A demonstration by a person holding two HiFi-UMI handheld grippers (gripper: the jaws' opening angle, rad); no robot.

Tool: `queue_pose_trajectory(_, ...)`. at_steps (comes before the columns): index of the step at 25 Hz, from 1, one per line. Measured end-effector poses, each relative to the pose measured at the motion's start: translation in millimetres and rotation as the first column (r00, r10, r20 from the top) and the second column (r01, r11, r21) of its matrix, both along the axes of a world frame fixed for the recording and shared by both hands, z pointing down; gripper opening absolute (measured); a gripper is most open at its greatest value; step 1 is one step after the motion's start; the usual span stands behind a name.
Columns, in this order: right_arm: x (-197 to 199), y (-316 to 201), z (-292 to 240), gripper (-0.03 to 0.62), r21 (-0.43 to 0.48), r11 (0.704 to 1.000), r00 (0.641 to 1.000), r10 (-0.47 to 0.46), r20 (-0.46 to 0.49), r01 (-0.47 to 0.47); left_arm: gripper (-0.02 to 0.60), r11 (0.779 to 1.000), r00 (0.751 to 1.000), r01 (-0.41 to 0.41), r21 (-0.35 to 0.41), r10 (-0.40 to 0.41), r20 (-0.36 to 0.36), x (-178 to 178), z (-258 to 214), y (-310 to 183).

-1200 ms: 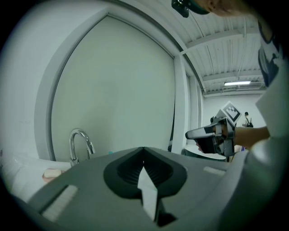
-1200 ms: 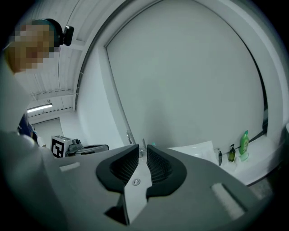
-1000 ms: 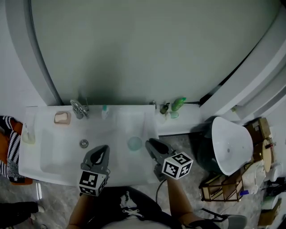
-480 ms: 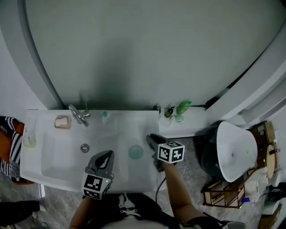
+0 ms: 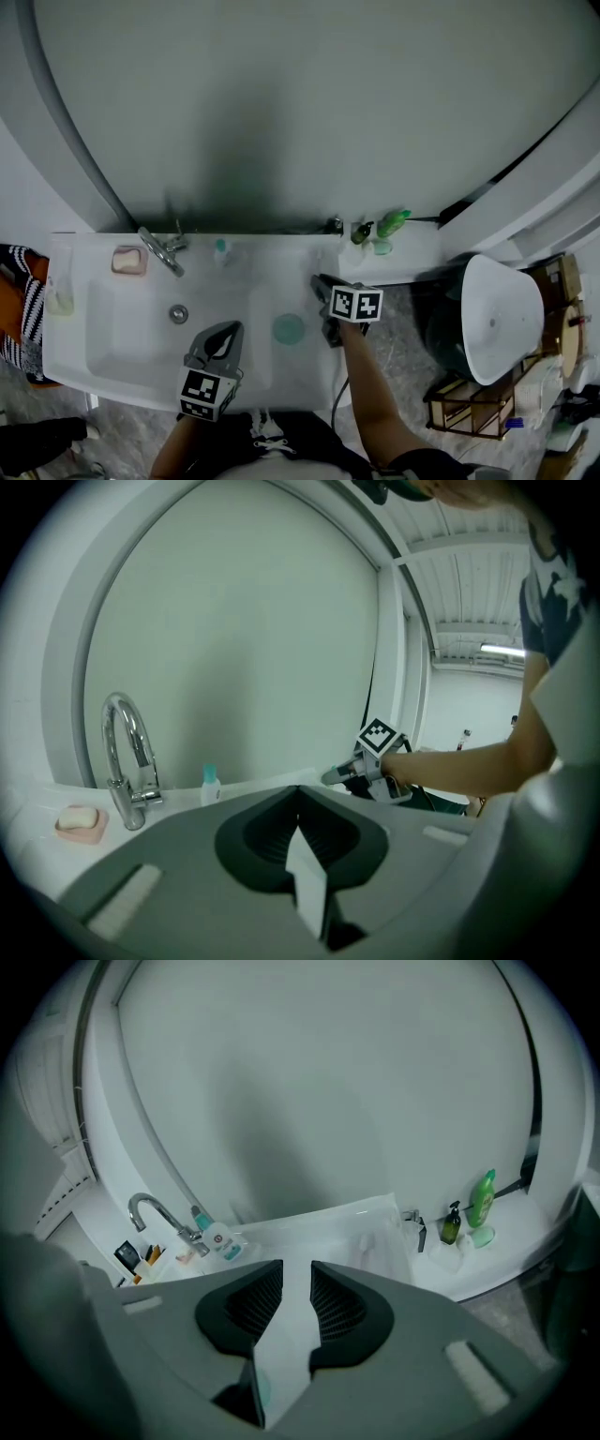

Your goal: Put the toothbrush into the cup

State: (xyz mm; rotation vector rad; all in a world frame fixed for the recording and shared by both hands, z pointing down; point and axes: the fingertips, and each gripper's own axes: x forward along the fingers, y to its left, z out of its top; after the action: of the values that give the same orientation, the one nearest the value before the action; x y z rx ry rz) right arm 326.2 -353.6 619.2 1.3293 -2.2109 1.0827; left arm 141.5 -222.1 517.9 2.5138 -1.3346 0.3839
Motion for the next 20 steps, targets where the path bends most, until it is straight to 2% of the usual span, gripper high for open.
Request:
queue_pose_trajectory(8, 9.5, -35.5, 39.7, 0.095, -0.068, 0.998, 0.992, -0.006, -0.128, -0.003, 0.000, 0.999, 1.000, -0.002, -0.042, 0.002, -0.006, 2.1, 12.5, -5.9)
queue_pose_trajectory(20, 16.6, -56.7, 80.4, 0.081, -0.165, 0.986, 0.981, 0.000, -0.192, -0.032, 0.000, 0.998, 1.000, 0.015, -0.064, -0.015, -0.008, -6.7, 22.8, -14.3)
